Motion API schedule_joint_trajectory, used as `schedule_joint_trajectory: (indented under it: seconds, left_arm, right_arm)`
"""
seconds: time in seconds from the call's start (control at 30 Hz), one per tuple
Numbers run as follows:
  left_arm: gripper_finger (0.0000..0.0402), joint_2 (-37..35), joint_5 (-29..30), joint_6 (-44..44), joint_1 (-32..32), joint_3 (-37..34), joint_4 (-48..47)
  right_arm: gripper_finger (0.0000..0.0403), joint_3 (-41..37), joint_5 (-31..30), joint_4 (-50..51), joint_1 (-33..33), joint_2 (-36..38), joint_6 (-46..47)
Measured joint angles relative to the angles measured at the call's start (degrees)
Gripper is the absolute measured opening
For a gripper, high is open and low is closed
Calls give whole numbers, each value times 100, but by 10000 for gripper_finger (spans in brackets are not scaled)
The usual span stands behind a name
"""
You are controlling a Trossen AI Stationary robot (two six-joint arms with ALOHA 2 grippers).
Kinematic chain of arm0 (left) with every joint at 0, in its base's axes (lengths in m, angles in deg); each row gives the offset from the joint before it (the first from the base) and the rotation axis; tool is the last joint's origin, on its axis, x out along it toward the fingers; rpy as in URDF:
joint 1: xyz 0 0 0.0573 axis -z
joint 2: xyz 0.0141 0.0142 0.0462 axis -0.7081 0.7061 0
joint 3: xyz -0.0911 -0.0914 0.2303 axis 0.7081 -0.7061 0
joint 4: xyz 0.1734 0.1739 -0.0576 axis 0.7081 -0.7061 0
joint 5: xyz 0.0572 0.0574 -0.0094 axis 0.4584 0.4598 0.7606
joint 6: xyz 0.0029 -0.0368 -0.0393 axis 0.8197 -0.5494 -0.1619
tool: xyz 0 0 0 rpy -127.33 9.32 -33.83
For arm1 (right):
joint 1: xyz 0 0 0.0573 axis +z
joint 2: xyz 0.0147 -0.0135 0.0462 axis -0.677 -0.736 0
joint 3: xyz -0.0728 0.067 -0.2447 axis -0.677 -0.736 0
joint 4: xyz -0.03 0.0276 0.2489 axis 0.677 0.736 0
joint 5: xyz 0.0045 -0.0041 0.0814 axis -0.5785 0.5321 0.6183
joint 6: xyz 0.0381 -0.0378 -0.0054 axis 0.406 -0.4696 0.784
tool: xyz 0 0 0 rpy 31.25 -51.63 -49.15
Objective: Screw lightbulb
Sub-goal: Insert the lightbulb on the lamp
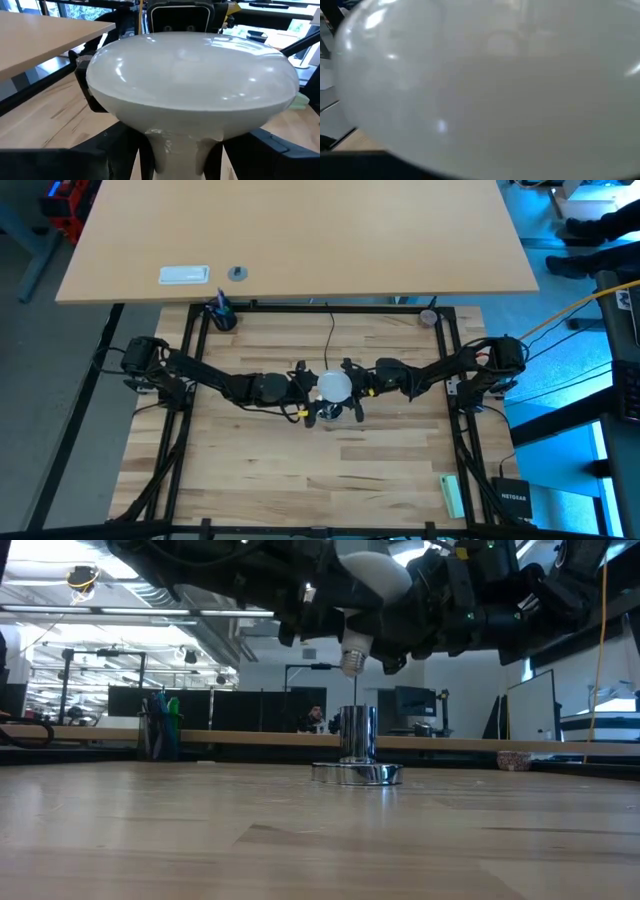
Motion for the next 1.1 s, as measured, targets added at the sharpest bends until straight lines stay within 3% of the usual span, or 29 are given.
schedule_joint_trajectory:
  seconds: [0.13, 0.3, 0.43, 0.73, 1.1]
  left_arm:
    - [211, 0, -11, 17, -19, 0, -16]
    - [163, 15, 19, 92, -41, 40, -47]
    - [151, 15, 36, 219, -38, 26, -65]
    - [149, -68, -14, 323, -35, 16, -165]
    - [140, -621, 121, 471, 21, 4, -1000]
  right_arm:
    - [166, 0, -36, 16, 0, 0, -2]
    - [232, 34, -103, 20, 0, -15, 54]
    - [261, 33, -108, 26, 2, -13, 66]
    - [262, 35, -139, 290, 2, 94, -159]
    - [261, 27, -356, 2288, -196, 1554, -941]
